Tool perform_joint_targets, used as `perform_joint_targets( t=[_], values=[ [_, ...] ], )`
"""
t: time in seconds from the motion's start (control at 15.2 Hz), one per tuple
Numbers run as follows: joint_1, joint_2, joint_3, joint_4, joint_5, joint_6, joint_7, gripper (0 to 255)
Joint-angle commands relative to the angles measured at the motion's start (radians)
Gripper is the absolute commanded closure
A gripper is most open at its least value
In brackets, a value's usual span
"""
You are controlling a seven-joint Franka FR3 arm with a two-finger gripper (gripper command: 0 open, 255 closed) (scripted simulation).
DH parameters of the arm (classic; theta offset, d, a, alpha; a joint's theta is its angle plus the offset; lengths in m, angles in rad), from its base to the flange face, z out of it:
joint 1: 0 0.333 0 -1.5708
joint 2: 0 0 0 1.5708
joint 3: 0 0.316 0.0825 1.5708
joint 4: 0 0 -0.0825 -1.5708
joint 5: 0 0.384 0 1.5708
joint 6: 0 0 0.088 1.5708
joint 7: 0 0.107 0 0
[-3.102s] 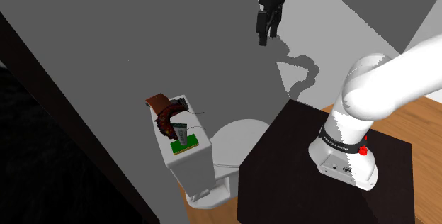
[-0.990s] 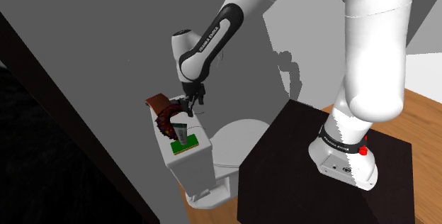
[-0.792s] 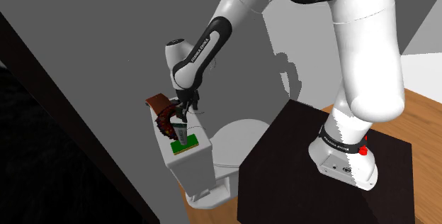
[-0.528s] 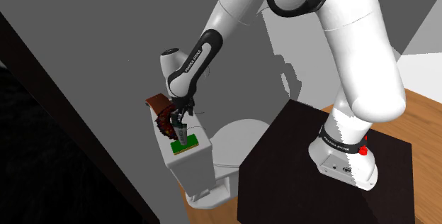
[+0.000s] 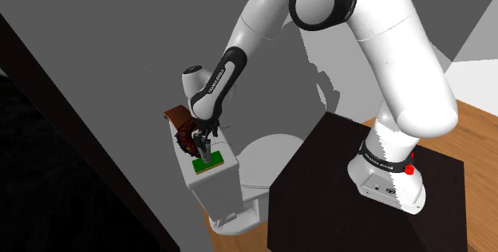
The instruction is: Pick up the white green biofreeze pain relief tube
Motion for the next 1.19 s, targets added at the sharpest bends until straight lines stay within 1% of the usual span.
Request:
perform_joint_targets(
  t=[0.0, 0.59, 1.12],
  values=[
    [0.000, 0.004, 0.000, 0.000, 0.000, 0.005, 0.000, 255],
    [-0.001, 0.004, -0.001, 0.000, 0.000, 0.004, -0.001, 255],
    [-0.009, -0.086, 0.009, -0.022, 0.009, -0.063, -0.003, 255]
  ],
)
